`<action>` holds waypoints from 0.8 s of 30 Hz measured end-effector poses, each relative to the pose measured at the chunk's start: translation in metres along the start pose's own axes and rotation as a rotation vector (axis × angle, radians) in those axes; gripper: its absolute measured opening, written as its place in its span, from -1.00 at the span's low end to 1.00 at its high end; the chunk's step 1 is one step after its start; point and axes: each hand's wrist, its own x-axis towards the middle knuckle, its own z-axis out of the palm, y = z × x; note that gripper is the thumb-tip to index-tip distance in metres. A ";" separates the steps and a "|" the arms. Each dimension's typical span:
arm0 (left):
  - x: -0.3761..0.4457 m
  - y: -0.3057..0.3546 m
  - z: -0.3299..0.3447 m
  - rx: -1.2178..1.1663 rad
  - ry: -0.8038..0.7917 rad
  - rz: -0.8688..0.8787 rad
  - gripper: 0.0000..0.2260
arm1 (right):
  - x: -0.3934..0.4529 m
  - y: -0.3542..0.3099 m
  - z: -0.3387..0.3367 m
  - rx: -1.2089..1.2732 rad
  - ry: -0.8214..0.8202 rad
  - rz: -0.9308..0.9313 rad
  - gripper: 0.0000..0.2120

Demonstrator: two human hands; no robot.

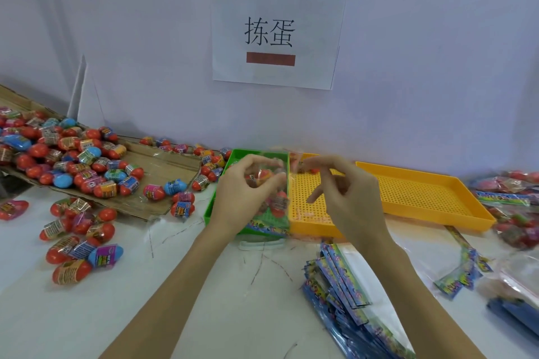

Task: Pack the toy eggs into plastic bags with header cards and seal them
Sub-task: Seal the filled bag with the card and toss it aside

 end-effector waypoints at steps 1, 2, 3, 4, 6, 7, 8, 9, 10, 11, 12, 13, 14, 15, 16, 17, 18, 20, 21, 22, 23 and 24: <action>0.001 -0.001 -0.002 -0.074 0.008 -0.063 -0.78 | 0.002 0.006 0.001 -0.026 0.019 0.044 -0.77; 0.002 -0.002 -0.004 -0.143 0.021 -0.119 -0.79 | 0.004 0.012 0.004 -0.074 0.021 0.083 -0.77; 0.003 -0.003 -0.006 -0.188 0.037 -0.160 -0.79 | 0.007 0.018 0.007 -0.143 -0.004 0.121 -0.76; 0.003 -0.003 -0.007 -0.208 0.052 -0.186 -0.80 | 0.011 0.024 0.012 -0.225 -0.059 0.160 -0.74; 0.004 -0.005 -0.007 -0.217 0.059 -0.211 -0.79 | 0.024 0.040 0.025 -0.387 -0.232 0.250 -0.58; 0.003 -0.006 -0.006 -0.215 0.058 -0.215 -0.78 | 0.033 0.046 0.031 -0.448 -0.318 0.287 -0.47; 0.003 -0.007 -0.005 -0.211 0.059 -0.214 -0.77 | 0.042 0.051 0.037 -0.489 -0.393 0.315 -0.35; 0.003 -0.009 -0.005 -0.207 0.059 -0.207 -0.77 | 0.052 0.056 0.041 -0.520 -0.455 0.331 -0.25; 0.004 -0.010 -0.004 -0.203 0.057 -0.199 -0.78 | 0.061 0.061 0.045 -0.552 -0.505 0.339 -0.20; 0.005 -0.012 -0.004 -0.199 0.055 -0.190 -0.78 | 0.068 0.067 0.048 -0.593 -0.543 0.344 -0.19; 0.005 -0.013 -0.004 -0.194 0.054 -0.181 -0.78 | 0.073 0.074 0.051 -0.640 -0.570 0.343 -0.23; 0.006 -0.013 -0.004 -0.191 0.052 -0.174 -0.78 | 0.076 0.079 0.052 -0.681 -0.582 0.336 -0.32; 0.006 -0.014 -0.005 -0.198 0.047 -0.174 -0.78 | 0.077 0.084 0.052 -0.705 -0.568 0.320 -0.44; 0.006 -0.013 -0.005 -0.208 0.043 -0.185 -0.78 | 0.077 0.087 0.052 -0.707 -0.523 0.301 -0.55; 0.006 -0.012 -0.006 -0.215 0.038 -0.201 -0.78 | 0.076 0.088 0.051 -0.694 -0.461 0.284 -0.63; 0.005 -0.010 -0.006 -0.214 0.033 -0.213 -0.78 | 0.073 0.088 0.049 -0.671 -0.404 0.268 -0.70; 0.004 -0.009 -0.005 -0.204 0.026 -0.219 -0.78 | 0.070 0.087 0.047 -0.643 -0.369 0.255 -0.73; 0.003 -0.007 -0.004 -0.182 0.006 -0.225 -0.76 | 0.062 0.080 0.041 -0.563 -0.320 0.240 -0.74; 0.002 -0.006 -0.003 -0.179 -0.003 -0.223 -0.77 | 0.057 0.074 0.037 -0.499 -0.276 0.241 -0.73; 0.001 -0.004 -0.003 -0.175 -0.013 -0.221 -0.78 | 0.050 0.068 0.033 -0.417 -0.214 0.253 -0.72; 0.000 -0.003 -0.002 -0.169 -0.026 -0.220 -0.78 | 0.042 0.062 0.027 -0.319 -0.144 0.274 -0.72; 0.000 -0.001 -0.002 -0.166 -0.040 -0.217 -0.79 | 0.034 0.056 0.022 -0.217 -0.076 0.296 -0.74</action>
